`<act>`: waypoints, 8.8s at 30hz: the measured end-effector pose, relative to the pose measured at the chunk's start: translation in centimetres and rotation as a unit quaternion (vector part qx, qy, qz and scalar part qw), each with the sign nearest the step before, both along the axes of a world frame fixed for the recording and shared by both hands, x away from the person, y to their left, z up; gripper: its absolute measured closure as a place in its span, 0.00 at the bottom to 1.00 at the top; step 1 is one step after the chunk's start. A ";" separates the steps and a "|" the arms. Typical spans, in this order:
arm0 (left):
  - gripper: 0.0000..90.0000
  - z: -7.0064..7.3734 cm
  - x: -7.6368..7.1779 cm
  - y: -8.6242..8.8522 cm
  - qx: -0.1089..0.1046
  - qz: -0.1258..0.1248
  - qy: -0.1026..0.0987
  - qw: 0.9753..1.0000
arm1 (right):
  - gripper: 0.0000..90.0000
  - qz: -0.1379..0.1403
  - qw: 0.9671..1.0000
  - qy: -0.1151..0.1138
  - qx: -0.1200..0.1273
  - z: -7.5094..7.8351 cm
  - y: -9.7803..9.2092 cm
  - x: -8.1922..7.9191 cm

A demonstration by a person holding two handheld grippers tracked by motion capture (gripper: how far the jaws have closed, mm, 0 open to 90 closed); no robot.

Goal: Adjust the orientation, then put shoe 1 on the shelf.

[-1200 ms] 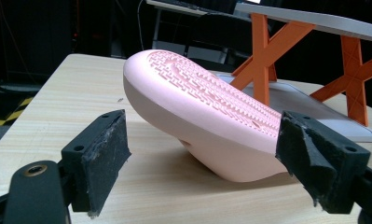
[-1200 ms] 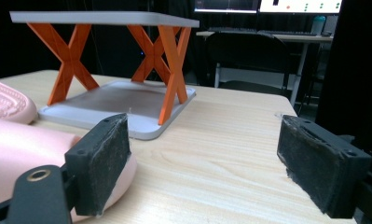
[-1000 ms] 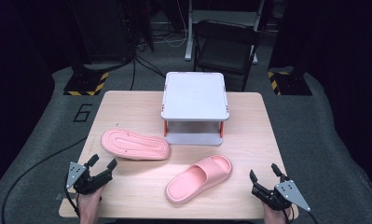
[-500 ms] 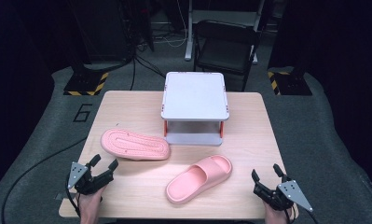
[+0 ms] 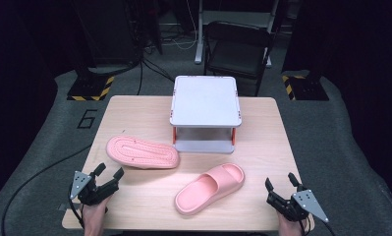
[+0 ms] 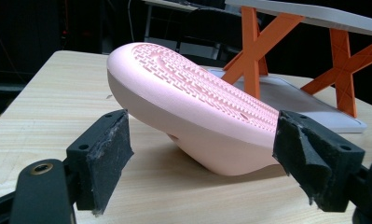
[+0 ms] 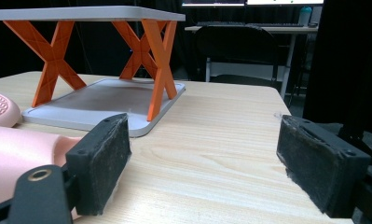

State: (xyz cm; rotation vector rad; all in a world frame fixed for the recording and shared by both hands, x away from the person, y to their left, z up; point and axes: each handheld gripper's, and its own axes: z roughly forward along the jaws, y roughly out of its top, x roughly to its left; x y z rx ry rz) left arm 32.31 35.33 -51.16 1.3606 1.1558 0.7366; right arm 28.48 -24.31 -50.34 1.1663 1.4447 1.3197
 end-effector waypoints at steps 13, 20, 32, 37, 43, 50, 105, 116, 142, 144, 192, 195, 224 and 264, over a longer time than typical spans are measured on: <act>0.23 0.2 0.3 -2.1 0.019 -0.061 -0.012 0.998 | 0.19 0.000 1.000 0.005 0.000 0.0 0.1 0.2; 0.27 1.2 1.2 -5.3 0.028 -0.134 0.001 0.991 | 0.19 -0.001 1.000 0.009 0.002 -0.1 0.0 0.1; 0.32 2.7 4.2 -15.0 0.098 -0.275 0.029 0.956 | 0.19 0.012 1.000 0.008 -0.027 0.1 0.6 0.1; 0.37 2.8 5.2 -18.3 0.110 -0.318 0.055 0.940 | 0.19 0.024 0.999 0.010 -0.042 0.1 1.0 0.2; 0.43 2.0 6.1 -21.1 0.145 -0.353 0.090 0.920 | 0.19 0.022 0.999 0.009 -0.042 0.1 0.9 0.1; 0.52 1.1 7.0 -22.5 0.156 -0.368 0.112 0.910 | 0.20 0.021 0.999 0.011 -0.038 0.1 0.7 0.2; 0.85 3.0 13.4 -22.3 0.084 0.016 0.187 0.979 | 0.23 0.031 0.997 0.013 -0.075 0.2 0.9 0.2; 0.76 2.5 14.1 -22.2 0.075 0.004 0.191 0.979 | 0.23 0.033 0.996 0.018 -0.080 0.2 0.8 0.2; 0.28 3.2 8.0 -20.7 0.088 -0.118 0.118 0.982 | 0.24 0.036 0.995 0.016 -0.091 0.2 1.0 0.2; 0.26 2.8 7.4 -20.9 0.096 -0.116 0.115 0.982 | 0.24 0.036 0.995 0.016 -0.090 0.2 1.0 0.2; 0.31 0.5 10.8 -22.2 0.207 -0.095 0.142 0.963 | 0.25 0.031 0.996 0.015 -0.077 0.3 0.4 0.0; 0.32 0.5 11.8 -22.3 0.203 -0.089 0.148 0.964 | 0.25 0.032 0.996 0.017 -0.078 0.3 0.4 0.0; 0.28 2.4 12.0 -21.2 0.151 -0.102 0.121 0.976 | 0.25 0.033 0.997 0.016 -0.074 0.2 0.6 0.1; 0.24 1.4 -1.9 -2.4 0.040 -0.065 0.069 0.995 | 0.18 0.048 0.998 0.023 -0.038 0.2 1.0 0.5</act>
